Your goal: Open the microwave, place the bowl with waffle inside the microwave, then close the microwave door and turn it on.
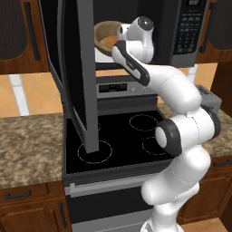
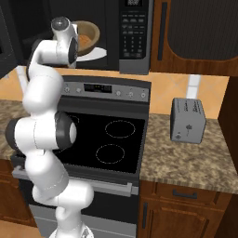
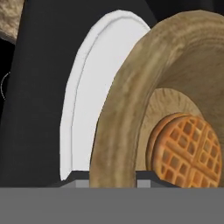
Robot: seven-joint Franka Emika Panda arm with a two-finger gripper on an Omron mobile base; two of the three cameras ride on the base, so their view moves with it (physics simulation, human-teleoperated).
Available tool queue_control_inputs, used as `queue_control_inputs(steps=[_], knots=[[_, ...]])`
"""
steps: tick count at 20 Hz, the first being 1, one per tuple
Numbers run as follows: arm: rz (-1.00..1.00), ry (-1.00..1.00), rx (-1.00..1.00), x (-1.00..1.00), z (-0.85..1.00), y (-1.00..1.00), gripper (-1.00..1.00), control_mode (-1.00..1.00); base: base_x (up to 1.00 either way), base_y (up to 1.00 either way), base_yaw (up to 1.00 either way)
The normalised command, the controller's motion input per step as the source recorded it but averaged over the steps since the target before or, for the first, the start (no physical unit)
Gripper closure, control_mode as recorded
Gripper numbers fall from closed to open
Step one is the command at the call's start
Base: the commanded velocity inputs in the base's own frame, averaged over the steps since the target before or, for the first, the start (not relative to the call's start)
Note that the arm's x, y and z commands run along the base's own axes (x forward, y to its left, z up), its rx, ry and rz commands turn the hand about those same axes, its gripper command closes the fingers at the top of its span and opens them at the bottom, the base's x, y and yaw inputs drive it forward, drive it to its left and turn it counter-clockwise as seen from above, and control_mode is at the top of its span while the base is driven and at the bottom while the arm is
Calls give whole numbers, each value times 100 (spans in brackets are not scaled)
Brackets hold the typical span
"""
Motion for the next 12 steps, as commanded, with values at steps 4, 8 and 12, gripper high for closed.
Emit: queue_control_inputs(steps=[4,8,12], knots=[[5,0,-7,21,-41,14,100,-100,0,0,0],[4,3,-10,28,-60,14,100,-100,0,0,0],[2,6,-10,40,-60,13,-100,-100,0,0,0]])
